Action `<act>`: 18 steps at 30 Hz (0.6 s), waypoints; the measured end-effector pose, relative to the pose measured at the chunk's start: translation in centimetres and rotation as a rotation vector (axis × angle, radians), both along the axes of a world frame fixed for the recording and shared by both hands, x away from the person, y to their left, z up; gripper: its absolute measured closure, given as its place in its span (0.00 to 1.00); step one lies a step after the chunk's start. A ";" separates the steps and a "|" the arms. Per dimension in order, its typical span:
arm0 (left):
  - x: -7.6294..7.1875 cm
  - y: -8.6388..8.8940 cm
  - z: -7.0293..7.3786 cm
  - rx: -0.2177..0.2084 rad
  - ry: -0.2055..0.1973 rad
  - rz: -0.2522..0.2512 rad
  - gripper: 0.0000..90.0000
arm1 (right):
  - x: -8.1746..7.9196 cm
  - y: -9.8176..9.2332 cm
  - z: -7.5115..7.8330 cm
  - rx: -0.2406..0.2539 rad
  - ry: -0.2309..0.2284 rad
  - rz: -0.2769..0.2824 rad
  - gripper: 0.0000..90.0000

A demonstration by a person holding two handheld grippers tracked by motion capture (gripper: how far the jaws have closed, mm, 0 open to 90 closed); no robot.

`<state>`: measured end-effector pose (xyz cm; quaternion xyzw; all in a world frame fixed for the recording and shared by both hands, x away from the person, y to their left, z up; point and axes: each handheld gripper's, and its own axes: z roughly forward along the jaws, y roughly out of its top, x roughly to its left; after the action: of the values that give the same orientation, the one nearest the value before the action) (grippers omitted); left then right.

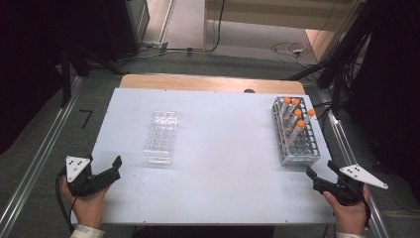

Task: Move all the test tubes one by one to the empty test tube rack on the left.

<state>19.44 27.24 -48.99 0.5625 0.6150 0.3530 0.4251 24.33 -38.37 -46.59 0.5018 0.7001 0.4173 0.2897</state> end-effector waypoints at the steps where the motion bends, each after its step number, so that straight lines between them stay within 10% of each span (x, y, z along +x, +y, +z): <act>1: 0.0 0.0 0.0 0.000 0.000 -0.001 0.08 | 0.1 0.1 0.0 -0.002 -0.003 0.005 0.18; 18: 0.0 -0.1 0.0 0.005 0.003 -0.004 0.08 | 2.0 1.3 1.2 0.006 -0.027 0.027 0.21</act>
<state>19.48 27.17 -49.02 0.5652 0.6136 0.3531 0.4235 26.35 -37.08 -45.40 0.4875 0.7015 0.4300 0.2922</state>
